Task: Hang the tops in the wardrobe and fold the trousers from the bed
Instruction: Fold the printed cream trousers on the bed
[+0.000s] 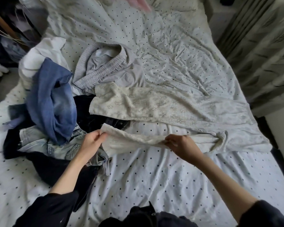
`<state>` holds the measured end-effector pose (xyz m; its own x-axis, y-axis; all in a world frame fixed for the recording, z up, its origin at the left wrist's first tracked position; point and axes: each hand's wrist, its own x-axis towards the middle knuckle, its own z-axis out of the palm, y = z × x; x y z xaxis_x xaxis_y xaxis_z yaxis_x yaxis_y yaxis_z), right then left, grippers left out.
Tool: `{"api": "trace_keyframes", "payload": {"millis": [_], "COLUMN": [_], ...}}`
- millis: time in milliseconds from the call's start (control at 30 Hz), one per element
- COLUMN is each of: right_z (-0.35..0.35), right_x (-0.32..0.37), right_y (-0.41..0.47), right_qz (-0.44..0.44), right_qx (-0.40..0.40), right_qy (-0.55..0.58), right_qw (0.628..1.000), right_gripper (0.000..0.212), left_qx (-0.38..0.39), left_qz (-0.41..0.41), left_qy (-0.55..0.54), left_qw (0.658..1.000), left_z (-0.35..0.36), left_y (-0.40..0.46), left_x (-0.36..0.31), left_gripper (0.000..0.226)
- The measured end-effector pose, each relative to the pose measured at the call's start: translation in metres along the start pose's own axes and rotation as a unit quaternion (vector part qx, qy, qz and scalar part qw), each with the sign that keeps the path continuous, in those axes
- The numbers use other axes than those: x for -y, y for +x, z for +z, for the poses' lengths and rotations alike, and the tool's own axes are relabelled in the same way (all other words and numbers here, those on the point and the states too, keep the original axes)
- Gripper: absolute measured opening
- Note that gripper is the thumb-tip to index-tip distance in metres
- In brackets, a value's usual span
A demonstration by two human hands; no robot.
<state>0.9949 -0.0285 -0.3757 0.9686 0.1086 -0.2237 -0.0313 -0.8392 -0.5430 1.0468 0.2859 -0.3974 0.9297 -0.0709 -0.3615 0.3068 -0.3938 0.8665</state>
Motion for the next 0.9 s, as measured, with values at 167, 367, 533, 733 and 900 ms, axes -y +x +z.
{"api": "trace_keyframes", "payload": {"millis": [167,367,533,733,900], "right_z": [-0.013,-0.011,-0.008,0.023,0.064], "right_x": [0.016,0.024,0.031,0.023,0.006], "right_y": [-0.002,0.007,0.030,0.045,0.017], "right_qz": [-0.047,-0.040,-0.018,0.055,0.076], "right_qx": [-0.034,-0.079,-0.199,-0.097,-0.032], "right_qy": [0.000,-0.049,-0.043,-0.117,-0.127], "right_qw": [0.998,0.995,0.979,0.987,0.988], "right_gripper": [0.016,0.018,0.018,0.035,0.032], "left_qx": [-0.098,-0.135,-0.157,-0.136,-0.134], "left_qz": [0.014,-0.036,-0.054,-0.074,-0.108], "left_qy": [0.103,0.058,0.084,0.138,0.174], "left_qw": [0.990,0.988,0.983,0.978,0.970], "left_z": [0.004,0.020,0.032,0.013,0.016], "left_y": [-0.007,-0.018,-0.023,-0.023,-0.012], "left_x": [0.001,0.007,0.012,0.038,0.058], "left_gripper": [0.017,0.031,0.033,0.036,0.038]}}
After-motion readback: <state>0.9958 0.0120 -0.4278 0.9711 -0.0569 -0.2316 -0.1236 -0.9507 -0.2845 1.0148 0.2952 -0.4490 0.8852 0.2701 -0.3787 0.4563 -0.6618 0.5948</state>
